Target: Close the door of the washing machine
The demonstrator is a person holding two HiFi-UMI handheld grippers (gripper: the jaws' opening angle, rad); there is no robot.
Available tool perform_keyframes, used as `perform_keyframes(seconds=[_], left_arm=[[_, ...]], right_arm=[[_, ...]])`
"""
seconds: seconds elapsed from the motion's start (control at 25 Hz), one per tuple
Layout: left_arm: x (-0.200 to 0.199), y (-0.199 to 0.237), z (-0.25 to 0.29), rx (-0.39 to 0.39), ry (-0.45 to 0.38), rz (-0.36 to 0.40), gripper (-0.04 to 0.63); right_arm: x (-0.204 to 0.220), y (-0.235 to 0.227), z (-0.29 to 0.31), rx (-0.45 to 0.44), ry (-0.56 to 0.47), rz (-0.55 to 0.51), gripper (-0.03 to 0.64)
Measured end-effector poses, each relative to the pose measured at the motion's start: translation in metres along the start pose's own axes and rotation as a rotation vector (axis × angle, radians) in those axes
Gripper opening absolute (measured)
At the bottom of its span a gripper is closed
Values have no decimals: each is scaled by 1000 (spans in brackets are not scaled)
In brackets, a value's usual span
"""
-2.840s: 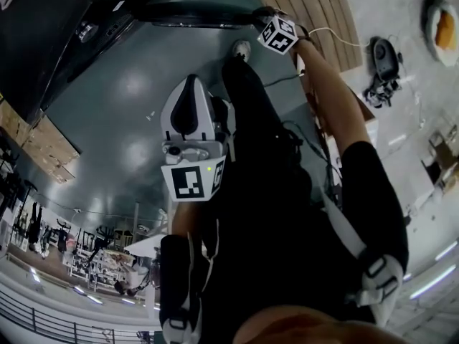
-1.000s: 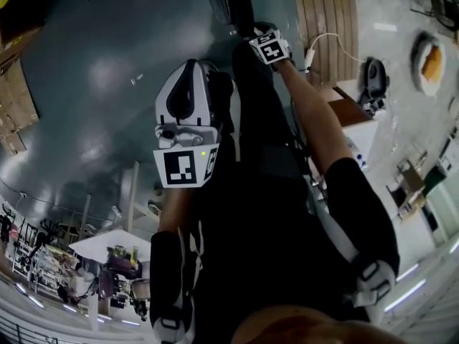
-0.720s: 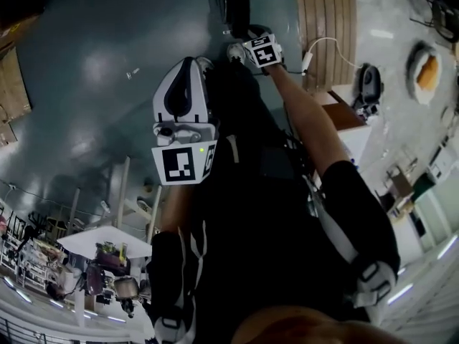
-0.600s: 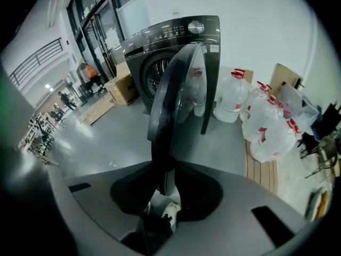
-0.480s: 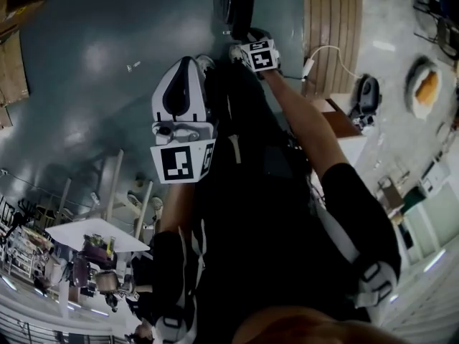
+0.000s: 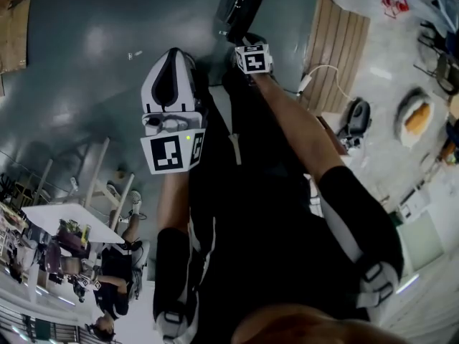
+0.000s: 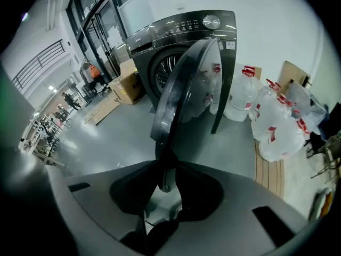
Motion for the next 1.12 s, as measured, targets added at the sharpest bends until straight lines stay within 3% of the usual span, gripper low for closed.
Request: perform_keyframes(seconds=[0.28, 0.48, 0.68, 0.84, 1.12], left_arm=[[-8, 66, 23, -11, -9, -17, 2], [-22, 119, 44, 51, -7, -24, 2], [-31, 158, 65, 149, 15, -10, 2], [-41, 186, 83, 212, 12, 11, 2], [-50, 233, 102, 247, 10, -4, 2]], right_arm=[[-20, 21, 26, 55, -34, 48, 98], [-31, 44, 48, 98, -87, 102, 98], [-45, 54, 57, 207, -106, 225, 92], [-59, 64, 70, 245, -139, 292, 87], [-84, 81, 93, 282, -184, 349, 88]])
Point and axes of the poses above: the fingertips, and each gripper's own axes: z forward along the fingers, y to its left, x out of its underside, the point moved 2 cm from there along -z, backward along the fingers, and after that the axes turned 14 degrees about -x, right-handed, at the moved point
